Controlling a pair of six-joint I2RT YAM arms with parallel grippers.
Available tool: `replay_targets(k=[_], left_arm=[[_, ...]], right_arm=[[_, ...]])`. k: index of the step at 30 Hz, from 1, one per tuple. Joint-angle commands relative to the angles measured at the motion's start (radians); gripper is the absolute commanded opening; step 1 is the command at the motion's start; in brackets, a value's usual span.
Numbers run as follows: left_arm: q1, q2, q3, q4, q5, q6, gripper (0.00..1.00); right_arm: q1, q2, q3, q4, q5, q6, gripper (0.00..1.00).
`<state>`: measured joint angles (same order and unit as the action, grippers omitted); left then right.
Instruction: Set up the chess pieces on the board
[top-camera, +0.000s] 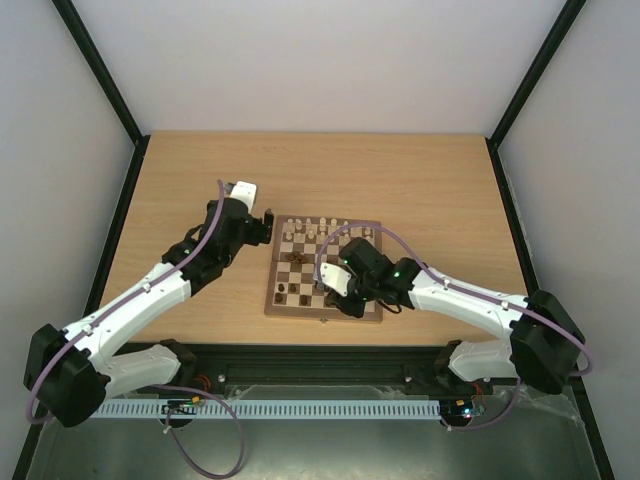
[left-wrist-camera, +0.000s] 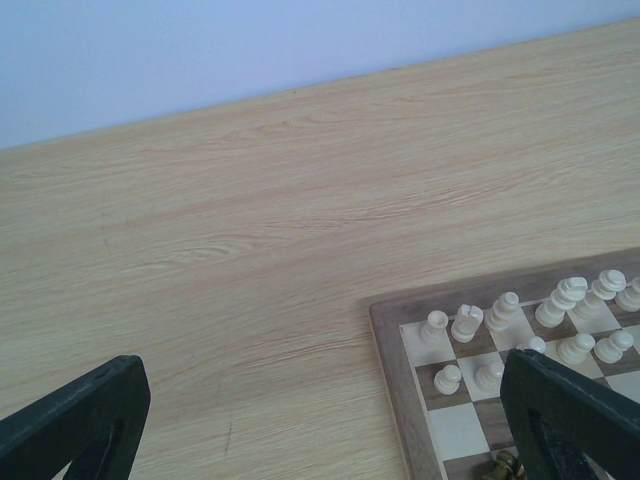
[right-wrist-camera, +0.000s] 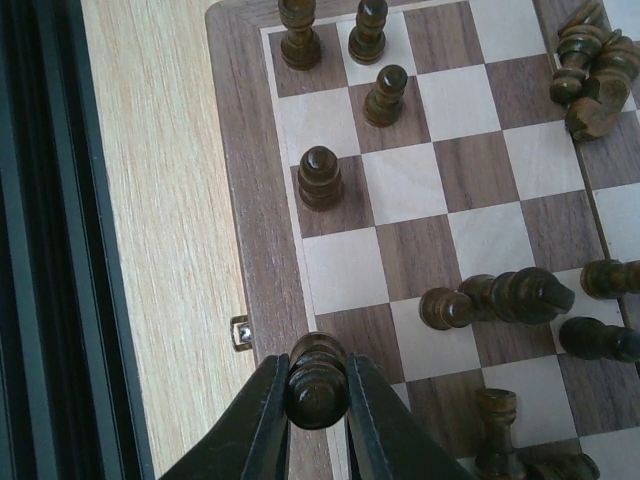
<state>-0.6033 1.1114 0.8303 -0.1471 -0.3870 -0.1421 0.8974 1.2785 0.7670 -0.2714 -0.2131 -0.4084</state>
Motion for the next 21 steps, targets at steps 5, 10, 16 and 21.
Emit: replay_targets(k=[5,10,16,21], left_arm=[[0.005,0.006,0.004,0.014,0.008,0.004,0.99],[0.006,0.008,0.004,0.011,0.016,0.006,0.99],[0.006,0.010,0.006,0.007,0.027,0.010,0.99],[0.006,0.009,0.009,0.004,0.034,0.013,0.99]], right_arm=[[0.007,0.029,-0.028,0.030,0.026,-0.018,0.15],[0.006,0.055,-0.028,0.032,0.029,-0.019,0.16],[0.007,0.077,-0.028,0.044,0.046,-0.016,0.16],[0.007,0.109,-0.025,0.046,0.055,-0.012,0.16]])
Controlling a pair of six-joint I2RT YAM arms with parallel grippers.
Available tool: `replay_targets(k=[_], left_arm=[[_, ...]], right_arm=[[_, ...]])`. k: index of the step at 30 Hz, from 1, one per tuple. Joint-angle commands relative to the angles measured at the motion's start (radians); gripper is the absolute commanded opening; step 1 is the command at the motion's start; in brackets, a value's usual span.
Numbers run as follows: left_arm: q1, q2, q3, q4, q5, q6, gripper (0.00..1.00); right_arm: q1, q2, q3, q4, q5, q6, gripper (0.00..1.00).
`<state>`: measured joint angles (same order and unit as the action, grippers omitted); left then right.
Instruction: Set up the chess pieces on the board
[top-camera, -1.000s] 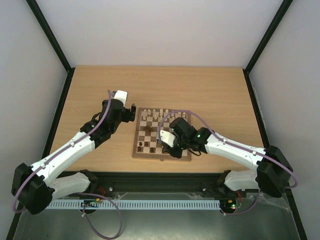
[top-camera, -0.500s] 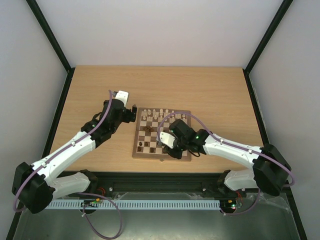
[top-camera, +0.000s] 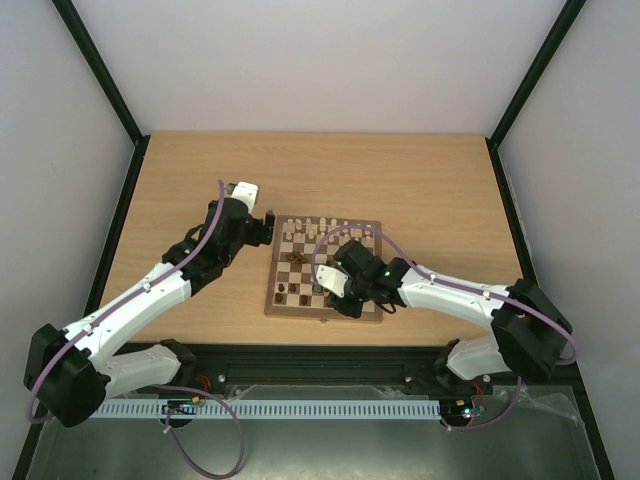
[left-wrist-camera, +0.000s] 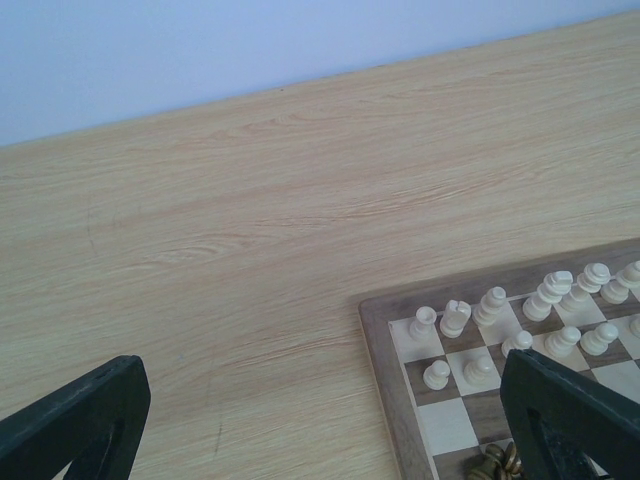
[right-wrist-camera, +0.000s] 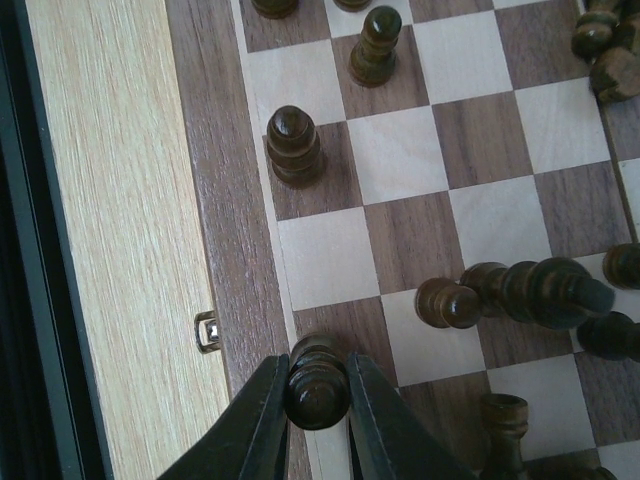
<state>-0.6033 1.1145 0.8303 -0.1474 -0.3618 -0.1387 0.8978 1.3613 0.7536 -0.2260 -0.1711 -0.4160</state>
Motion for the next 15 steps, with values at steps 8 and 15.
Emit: replay_targets(k=[8,15], left_arm=[[0.006,0.008,0.011,0.002,0.024,0.013,0.98],[0.005,0.011,0.012,-0.001,0.034,0.013,0.98]], right_arm=[[0.007,0.042,-0.005,0.002,0.011,0.002,0.22],[0.005,-0.006,0.023,-0.035,0.044,0.032,0.45]])
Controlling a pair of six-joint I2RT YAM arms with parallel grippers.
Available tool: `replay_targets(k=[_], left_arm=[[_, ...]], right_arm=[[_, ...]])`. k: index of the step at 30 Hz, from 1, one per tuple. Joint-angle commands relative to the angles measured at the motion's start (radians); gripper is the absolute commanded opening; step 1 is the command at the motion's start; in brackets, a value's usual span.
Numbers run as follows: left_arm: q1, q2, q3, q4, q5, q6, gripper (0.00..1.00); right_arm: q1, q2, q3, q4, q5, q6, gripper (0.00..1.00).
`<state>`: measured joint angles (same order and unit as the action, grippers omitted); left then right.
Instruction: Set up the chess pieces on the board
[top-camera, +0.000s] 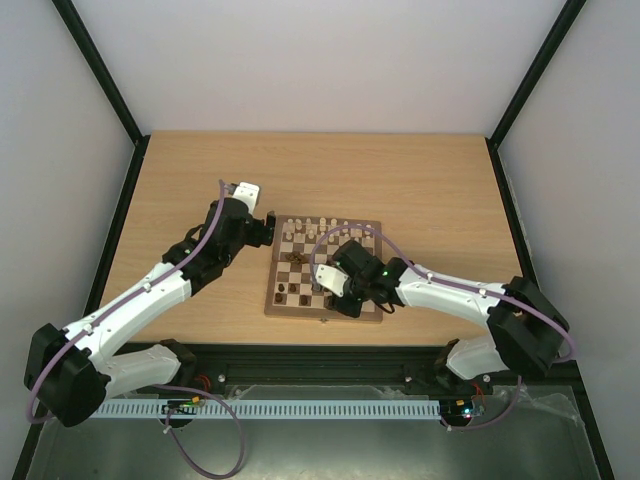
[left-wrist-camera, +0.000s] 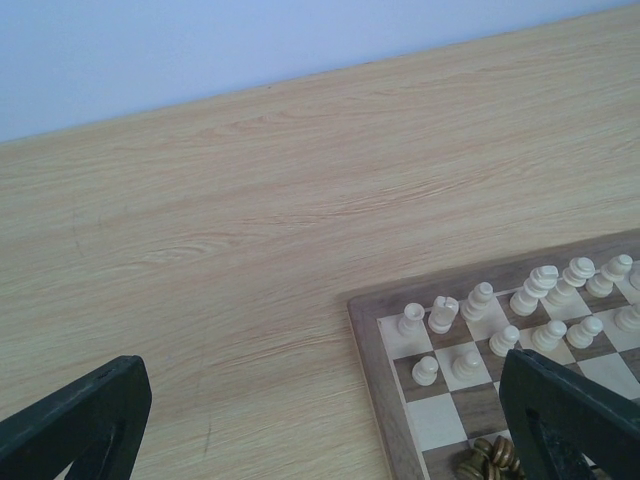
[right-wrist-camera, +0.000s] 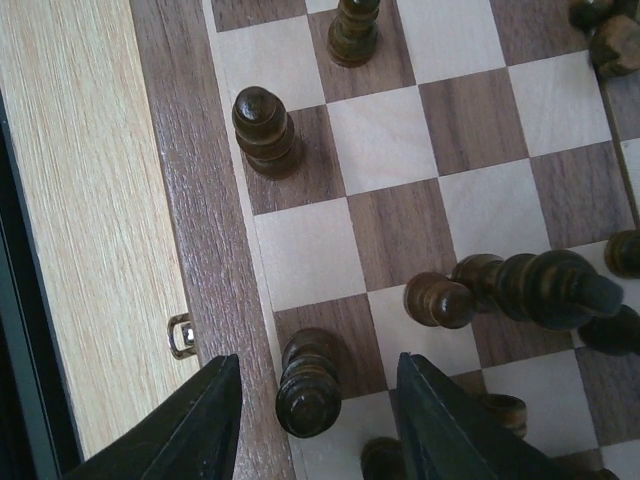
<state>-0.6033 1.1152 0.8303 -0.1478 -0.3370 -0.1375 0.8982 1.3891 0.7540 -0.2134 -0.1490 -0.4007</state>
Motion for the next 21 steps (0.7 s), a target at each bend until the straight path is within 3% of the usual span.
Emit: replay_targets(k=[1,7,13,21], left_arm=[[0.006,0.010,0.014,-0.002,0.012,0.012,0.98],[0.006,0.009,0.015,-0.005,0.021,0.012,0.98],[0.006,0.008,0.016,-0.006,0.070,0.022,0.95],[-0.006,0.047,0.031,0.013,0.487,0.100,0.68]], right_arm=[[0.001,-0.046,0.029,-0.066,0.021,0.018,0.46],[-0.065,-0.129,0.051,-0.157,-0.031,0.003,0.47],[-0.261,-0.152,0.073,-0.238,-0.119,-0.028,0.45],[-0.501,-0.161,0.110,-0.307,-0.252,-0.063,0.43]])
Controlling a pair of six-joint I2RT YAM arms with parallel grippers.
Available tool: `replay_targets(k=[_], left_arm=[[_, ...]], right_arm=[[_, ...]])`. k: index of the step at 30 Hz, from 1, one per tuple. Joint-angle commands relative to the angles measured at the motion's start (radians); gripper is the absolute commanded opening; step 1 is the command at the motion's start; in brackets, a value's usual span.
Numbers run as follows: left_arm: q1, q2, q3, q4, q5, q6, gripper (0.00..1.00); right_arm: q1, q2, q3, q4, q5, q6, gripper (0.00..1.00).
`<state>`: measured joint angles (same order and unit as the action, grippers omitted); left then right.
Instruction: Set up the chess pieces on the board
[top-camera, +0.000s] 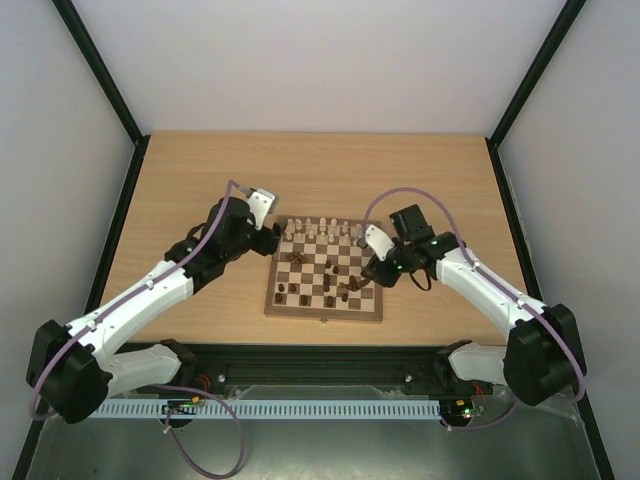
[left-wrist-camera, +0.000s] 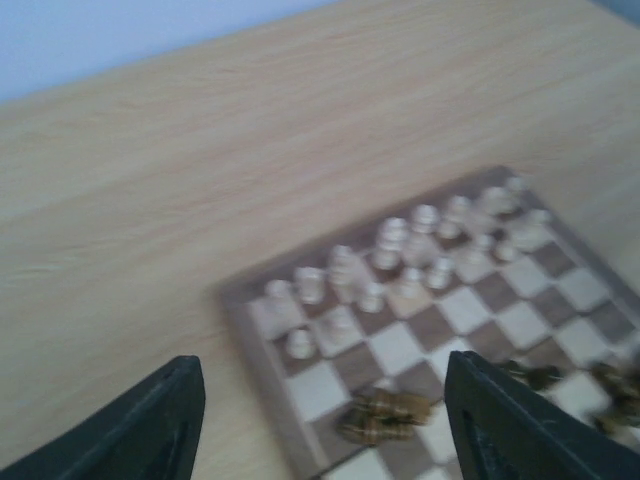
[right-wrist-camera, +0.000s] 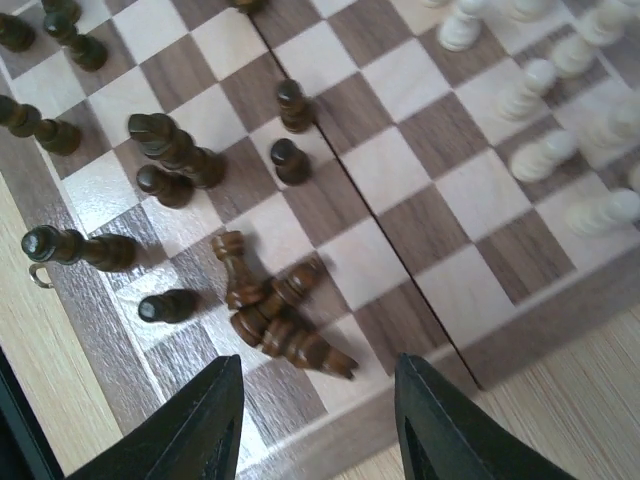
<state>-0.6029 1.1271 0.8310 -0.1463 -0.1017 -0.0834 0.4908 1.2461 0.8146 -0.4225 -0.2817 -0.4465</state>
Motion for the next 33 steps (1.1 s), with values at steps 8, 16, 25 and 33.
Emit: replay_targets(k=[8,16,25,33], left_arm=[[-0.223,0.270,0.257,-0.183,0.264,0.084,0.54],[-0.300,0.375,0.339,-0.253,0.203,0.079,0.53],[-0.298,0.244,0.206,-0.194,0.282,0.039,0.58],[-0.295,0.215,0.143,-0.178,0.268,0.011,0.58]], right_arm=[[-0.373,-0.072,0.033,-0.059,-0.255,0.160,0.40],[-0.378,-0.150,-0.060,-0.118,-0.336,-0.234,0.47],[-0.222,0.005,-0.096,-0.013,-0.225,-0.475,0.48],[-0.158,0.114,-0.080,0.028,-0.198,-0.527,0.48]])
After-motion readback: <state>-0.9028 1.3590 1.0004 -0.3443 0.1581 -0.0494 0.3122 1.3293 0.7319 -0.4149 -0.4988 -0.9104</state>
